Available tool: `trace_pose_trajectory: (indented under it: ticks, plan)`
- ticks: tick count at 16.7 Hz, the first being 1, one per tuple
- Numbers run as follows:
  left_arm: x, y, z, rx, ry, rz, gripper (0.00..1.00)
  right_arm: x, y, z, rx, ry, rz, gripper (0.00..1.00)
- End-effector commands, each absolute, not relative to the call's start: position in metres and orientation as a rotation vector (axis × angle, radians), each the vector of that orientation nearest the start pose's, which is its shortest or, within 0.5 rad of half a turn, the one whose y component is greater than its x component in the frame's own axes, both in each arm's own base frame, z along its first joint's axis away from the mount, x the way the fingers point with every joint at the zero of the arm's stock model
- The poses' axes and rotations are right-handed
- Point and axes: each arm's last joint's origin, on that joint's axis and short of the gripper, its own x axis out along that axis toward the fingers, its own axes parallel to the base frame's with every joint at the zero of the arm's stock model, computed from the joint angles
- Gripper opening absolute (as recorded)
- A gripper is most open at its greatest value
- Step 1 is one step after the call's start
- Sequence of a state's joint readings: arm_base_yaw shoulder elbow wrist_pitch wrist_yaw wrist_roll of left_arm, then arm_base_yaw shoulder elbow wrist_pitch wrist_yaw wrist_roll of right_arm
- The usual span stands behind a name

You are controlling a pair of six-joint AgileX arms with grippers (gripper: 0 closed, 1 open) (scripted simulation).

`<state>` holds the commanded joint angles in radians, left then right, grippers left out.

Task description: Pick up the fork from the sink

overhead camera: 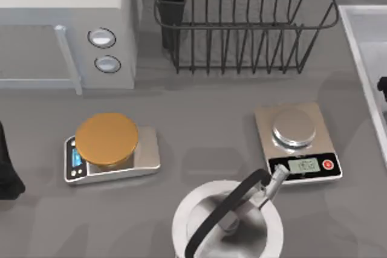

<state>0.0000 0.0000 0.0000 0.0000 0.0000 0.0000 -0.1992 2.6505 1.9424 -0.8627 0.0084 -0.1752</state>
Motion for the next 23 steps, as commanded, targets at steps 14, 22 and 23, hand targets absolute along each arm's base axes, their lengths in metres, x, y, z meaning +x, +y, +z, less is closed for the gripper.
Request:
trace_pose_trajectory:
  ticks: [14,22,23]
  plan:
    - [0.106,-0.001,0.16,0.0,0.0,0.0,1.0,0.48,-0.089,0.035,0.011,1.525,-0.011,0.0]
    - [0.106,-0.001,0.16,0.0,0.0,0.0,1.0,0.487,-0.091,0.119,0.013,1.543,-0.009,0.0]
    - [0.106,-0.001,0.16,0.0,0.0,0.0,1.0,0.486,-0.091,0.135,0.014,1.547,-0.008,0.0]
